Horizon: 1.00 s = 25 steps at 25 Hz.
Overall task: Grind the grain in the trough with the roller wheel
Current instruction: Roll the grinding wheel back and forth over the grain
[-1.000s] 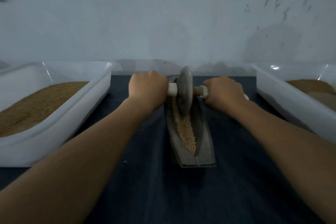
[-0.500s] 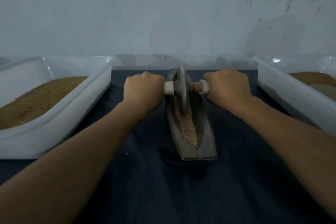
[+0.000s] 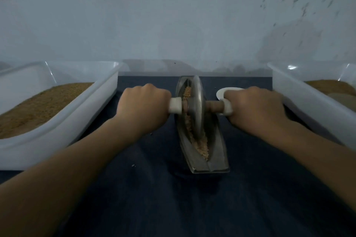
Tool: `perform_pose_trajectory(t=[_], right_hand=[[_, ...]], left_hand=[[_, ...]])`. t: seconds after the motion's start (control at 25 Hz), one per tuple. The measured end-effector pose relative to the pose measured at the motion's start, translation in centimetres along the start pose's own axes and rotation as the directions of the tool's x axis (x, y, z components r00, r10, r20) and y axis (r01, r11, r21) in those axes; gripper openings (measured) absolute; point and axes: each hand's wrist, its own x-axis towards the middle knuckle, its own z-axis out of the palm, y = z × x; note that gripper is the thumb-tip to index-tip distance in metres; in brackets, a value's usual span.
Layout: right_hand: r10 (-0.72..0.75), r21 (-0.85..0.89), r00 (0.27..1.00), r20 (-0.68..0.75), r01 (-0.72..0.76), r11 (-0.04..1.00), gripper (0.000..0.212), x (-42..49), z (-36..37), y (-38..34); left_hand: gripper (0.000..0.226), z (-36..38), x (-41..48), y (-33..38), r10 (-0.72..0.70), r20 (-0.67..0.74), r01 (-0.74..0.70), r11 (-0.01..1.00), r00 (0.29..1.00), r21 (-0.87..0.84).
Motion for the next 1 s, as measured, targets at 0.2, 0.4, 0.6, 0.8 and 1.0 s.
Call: perform_pose_trajectory(t=[0.2,0.4,0.6,0.8,1.0], right_hand=[[0.057,0.07,0.981,0.185,-0.071,0.995,0.016,4.5,0.8,-0.5],[-0.069,0.036,0.995,-0.066,0.072,0.997,0.035,-2.0,-2.6,0.6],[0.038,0.018,0.999,0.005,-0.038,0.999,0.018,-0.2,-0.3,-0.2],[0.126,0.075,0.957,0.261,-0.15,0.986,0.009,5.4,1.5,-0.5],[-0.068,0.064,0.985,-0.159,0.079,0.995,0.026,-2.1,-0.8,1.0]], left_hand=[[0.008,1.2,2.7,0.5,-0.143,0.147,0.153,0.986,0.979,-0.061],[0.039,-1.4,-3.1,-0.8,0.077,-0.091,-0.081,0.996,0.993,-0.036],[0.017,0.8,0.1,0.3,-0.026,0.022,0.027,0.999,0.999,-0.022],[0.005,1.6,4.8,0.5,-0.138,0.167,0.145,0.989,0.976,-0.032],[0.047,-0.8,-1.5,-0.3,0.088,-0.134,-0.09,0.996,0.987,-0.014]])
